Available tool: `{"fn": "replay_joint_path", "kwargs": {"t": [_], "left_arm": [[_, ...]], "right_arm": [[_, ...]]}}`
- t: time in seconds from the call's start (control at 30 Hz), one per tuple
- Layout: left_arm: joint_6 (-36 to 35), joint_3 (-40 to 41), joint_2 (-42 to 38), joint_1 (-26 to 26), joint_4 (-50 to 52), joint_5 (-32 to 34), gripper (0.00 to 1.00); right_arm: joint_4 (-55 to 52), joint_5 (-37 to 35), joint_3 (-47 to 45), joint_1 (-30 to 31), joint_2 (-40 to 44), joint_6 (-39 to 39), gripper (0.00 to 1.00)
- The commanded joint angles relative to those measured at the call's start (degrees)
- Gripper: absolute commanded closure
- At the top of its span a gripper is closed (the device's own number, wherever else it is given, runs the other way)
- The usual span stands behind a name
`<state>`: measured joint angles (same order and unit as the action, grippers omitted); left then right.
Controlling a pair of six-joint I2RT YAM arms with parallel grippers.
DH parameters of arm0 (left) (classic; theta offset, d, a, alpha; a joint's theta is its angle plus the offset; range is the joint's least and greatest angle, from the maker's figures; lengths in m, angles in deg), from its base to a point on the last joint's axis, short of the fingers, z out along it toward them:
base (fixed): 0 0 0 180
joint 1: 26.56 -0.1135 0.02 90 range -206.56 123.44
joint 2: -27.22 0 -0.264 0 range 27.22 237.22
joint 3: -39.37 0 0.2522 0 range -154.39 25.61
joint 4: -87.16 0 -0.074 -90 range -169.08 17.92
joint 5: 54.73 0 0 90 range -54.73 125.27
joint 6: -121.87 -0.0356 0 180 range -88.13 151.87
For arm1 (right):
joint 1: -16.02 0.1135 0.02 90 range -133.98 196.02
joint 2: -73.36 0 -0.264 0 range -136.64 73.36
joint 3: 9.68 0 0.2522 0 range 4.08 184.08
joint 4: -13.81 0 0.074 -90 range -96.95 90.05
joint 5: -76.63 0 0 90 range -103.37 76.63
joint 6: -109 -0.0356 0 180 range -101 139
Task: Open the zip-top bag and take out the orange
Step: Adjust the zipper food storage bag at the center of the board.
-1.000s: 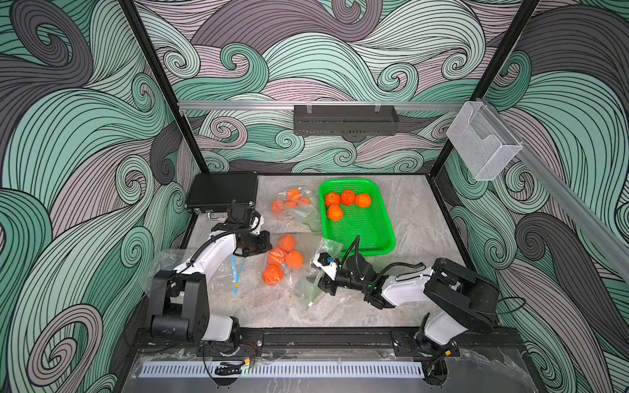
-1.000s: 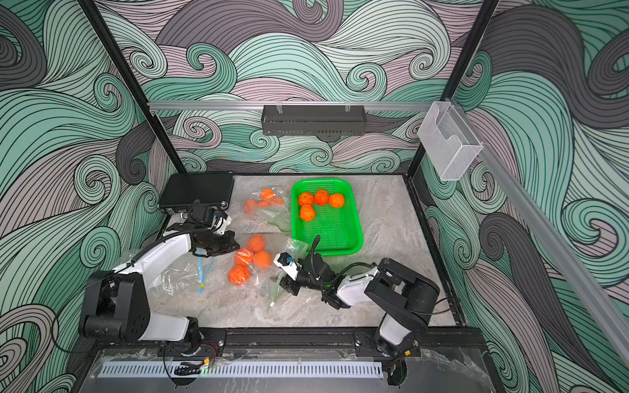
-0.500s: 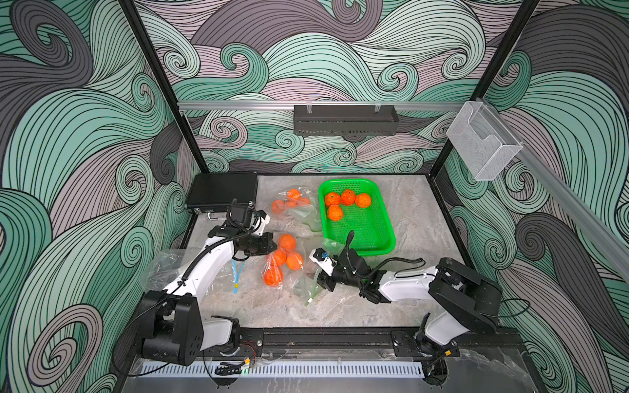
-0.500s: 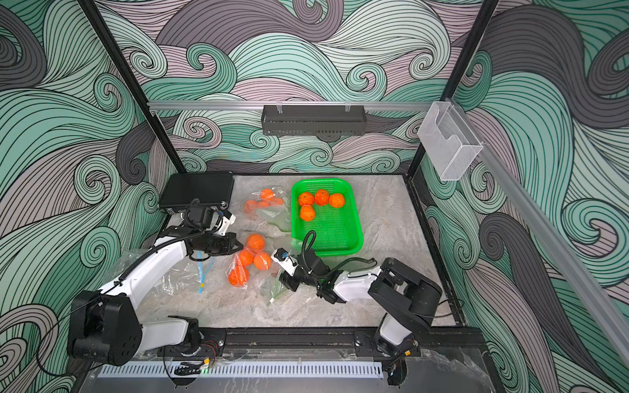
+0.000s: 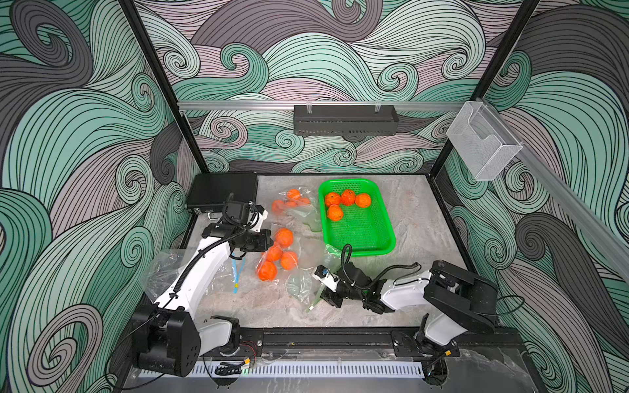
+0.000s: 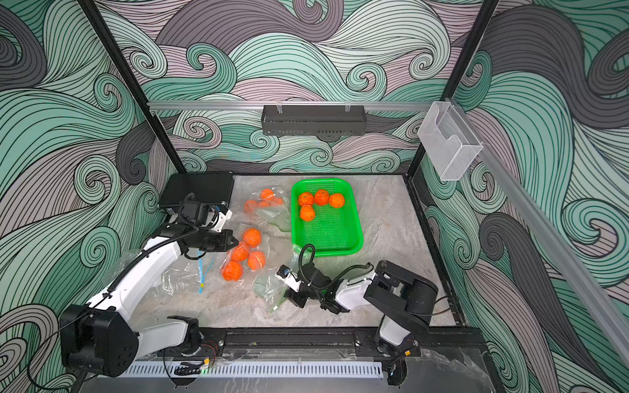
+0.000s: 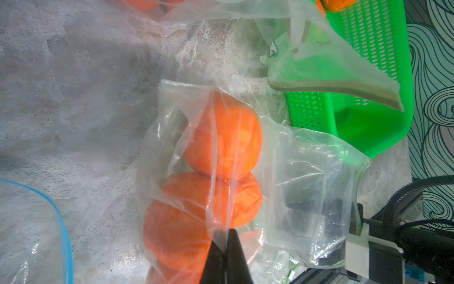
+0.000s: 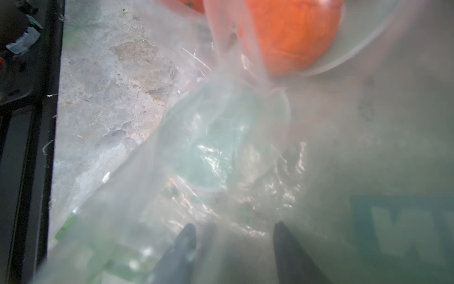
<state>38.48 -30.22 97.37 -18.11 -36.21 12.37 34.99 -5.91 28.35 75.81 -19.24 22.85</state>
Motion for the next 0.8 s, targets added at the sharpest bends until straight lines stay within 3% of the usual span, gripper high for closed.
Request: {"fn": "replay_joint_path", "kwargs": {"t": [0.0,0.2,0.47,0.77], "left_arm": [[-1.61,-2.61,-1.16,0.15,1.26,1.25,1.00],[-1.84,-1.96,-1.36,0.14,1.16,2.24,1.00],[-1.70,-2.89,-2.87,0.16,0.95,0.49,1.00],[0.38,-2.24,-13.40,1.18,-5.25,-15.82,1.00]], "right_arm": [[-1.10,-4.99,-1.02,0.13,-0.18,-1.02,0.48],[-1.40,-7.39,-3.22,0.09,2.44,-1.27,0.47],[-1.49,-3.89,-1.96,0.08,-0.48,-2.12,0.46],[2.36,-1.87,-2.80,0.13,-0.85,-1.38,0.43]]}}
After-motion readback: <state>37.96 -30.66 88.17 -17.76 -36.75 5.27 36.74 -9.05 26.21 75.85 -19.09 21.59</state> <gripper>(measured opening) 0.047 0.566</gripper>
